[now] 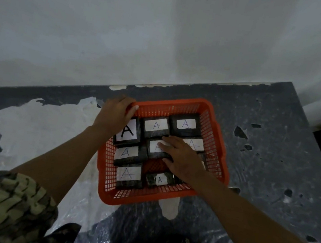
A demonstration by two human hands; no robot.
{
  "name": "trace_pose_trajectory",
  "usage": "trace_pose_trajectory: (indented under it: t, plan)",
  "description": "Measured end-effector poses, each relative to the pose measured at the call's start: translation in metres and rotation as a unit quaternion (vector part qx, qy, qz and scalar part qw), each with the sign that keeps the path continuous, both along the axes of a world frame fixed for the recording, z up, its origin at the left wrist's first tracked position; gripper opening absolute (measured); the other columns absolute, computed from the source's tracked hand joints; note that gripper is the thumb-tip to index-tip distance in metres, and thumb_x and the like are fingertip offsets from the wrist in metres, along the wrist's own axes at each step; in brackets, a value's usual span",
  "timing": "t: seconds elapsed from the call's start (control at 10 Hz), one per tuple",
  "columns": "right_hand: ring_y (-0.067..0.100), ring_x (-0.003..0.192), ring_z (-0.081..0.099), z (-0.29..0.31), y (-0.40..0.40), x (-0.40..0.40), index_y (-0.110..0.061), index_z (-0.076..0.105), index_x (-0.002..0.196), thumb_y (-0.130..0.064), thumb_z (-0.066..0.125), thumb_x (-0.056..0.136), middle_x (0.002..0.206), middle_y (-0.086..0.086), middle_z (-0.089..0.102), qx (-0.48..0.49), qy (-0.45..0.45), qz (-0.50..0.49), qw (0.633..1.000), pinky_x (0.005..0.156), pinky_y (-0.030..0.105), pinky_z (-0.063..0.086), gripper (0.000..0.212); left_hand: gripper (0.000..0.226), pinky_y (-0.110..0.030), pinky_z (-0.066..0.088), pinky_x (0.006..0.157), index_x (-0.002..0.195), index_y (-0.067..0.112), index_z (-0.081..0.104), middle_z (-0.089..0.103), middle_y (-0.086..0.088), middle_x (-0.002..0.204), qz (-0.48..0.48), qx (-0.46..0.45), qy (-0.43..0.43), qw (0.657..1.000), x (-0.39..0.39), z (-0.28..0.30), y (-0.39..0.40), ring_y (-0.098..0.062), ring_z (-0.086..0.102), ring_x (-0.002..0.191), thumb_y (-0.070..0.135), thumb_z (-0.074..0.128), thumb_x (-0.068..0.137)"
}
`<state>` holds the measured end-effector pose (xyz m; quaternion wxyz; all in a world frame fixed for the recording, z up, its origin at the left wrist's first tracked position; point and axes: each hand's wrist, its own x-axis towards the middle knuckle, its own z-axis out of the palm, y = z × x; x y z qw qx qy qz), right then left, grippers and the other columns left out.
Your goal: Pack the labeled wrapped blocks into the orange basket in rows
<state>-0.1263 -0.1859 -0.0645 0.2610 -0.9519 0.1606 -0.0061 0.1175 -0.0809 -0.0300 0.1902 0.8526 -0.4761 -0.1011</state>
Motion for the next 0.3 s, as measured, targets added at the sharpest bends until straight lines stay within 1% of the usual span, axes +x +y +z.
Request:
trace_pose_trajectory:
  t: [0.1, 0.2, 0.3]
  plan:
    - [0.025, 0.138, 0.039, 0.002, -0.005, 0.0, -0.012, 0.058, 0.134, -0.027, 0.073, 0.086, 0.146, 0.008, 0.049, 0.004, 0.0, -0.001, 1.0, 0.11, 0.044, 0.04, 0.052, 0.035, -0.041, 0.045, 0.088, 0.117, 0.011, 0.059, 0.064, -0.013, 0.107, -0.001, 0.007, -0.005, 1.0, 0.0, 0.001, -0.001, -0.028, 0.059, 0.094, 0.038, 0.047, 0.099]
    - [0.025, 0.136, 0.043, 0.004, -0.004, 0.0, -0.012, 0.058, 0.133, -0.025, 0.074, 0.085, 0.144, 0.008, 0.051, 0.012, -0.005, 0.009, 1.0, 0.106, 0.047, 0.044, 0.053, 0.036, -0.044, 0.047, 0.089, 0.12, 0.011, 0.059, 0.063, -0.014, 0.11, -0.006, 0.001, -0.011, 1.0, 0.001, 0.001, 0.001, -0.03, 0.059, 0.097, 0.038, 0.047, 0.099]
    - [0.023, 0.132, 0.046, 0.021, -0.01, 0.006, -0.014, 0.055, 0.136, -0.031, 0.072, 0.085, 0.143, 0.007, 0.05, 0.001, -0.042, -0.011, 0.999, 0.106, 0.046, 0.043, 0.056, 0.044, -0.047, 0.042, 0.097, 0.131, 0.012, 0.053, 0.061, -0.016, 0.122, -0.011, 0.007, -0.039, 0.999, -0.002, 0.009, 0.002, -0.032, 0.056, 0.112, 0.04, 0.046, 0.099]
